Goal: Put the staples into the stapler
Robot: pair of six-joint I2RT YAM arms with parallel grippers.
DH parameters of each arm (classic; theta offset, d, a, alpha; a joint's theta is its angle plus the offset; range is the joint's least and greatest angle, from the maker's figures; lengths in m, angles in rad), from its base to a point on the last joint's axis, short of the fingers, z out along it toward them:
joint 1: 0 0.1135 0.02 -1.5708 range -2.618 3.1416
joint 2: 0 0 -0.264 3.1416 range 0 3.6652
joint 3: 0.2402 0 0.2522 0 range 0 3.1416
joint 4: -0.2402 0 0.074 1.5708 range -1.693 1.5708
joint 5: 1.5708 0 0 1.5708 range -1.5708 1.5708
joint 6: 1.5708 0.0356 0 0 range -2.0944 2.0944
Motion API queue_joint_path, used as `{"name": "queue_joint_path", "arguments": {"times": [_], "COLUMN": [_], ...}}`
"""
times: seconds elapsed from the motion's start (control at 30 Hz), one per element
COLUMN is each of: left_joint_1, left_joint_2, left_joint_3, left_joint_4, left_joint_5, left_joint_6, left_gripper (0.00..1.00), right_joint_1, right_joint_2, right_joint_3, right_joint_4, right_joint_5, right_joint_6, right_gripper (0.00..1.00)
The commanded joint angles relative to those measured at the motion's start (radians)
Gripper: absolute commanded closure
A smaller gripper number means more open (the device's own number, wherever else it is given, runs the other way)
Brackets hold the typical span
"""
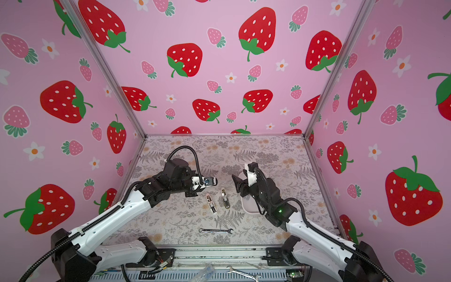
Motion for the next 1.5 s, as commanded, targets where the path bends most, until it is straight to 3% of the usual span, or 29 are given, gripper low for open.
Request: {"name": "queue_joint_path", "arguments": {"times": [0.0, 0.27, 0.43, 0.83, 1.1, 1.47], "left_joint_1": [-0.016, 0.038, 0.038, 0.036, 0.027, -0.035], "left_joint_2": [-0.002, -0.035, -0.023, -0.033, -0.048, -0.062], "left_joint_3": [0.05, 0.028, 0.021, 0.004, -0.031, -0.07], "left_joint_4": [0.103, 0.157, 0.174, 0.181, 0.212, 0.251], "left_joint_5": [0.039, 0.101, 0.113, 0.197, 0.22, 0.138], "left_joint_6": [-0.003, -0.078, -0.11, -0.083, -0.021, 0.042], "left_gripper": [1.0, 1.0, 1.0, 1.0, 1.0, 1.0], "right_joint_1": [0.004, 0.024, 0.108, 0.15, 0.15, 0.149], "right_joint_2": [-0.049, 0.022, 0.038, 0.083, 0.071, 0.112], "right_joint_3": [-0.021, -0.008, 0.001, 0.035, 0.031, 0.047], "right_joint_4": [0.071, 0.129, 0.158, 0.116, 0.109, 0.083], "right_joint_5": [-0.073, -0.241, -0.289, -0.146, -0.099, -0.024], "right_joint_6": [-0.018, -0.011, -0.038, -0.019, -0.007, 0.028], "right_gripper": [0.39, 0.39, 0.31, 0.33, 0.43, 0.54]}}
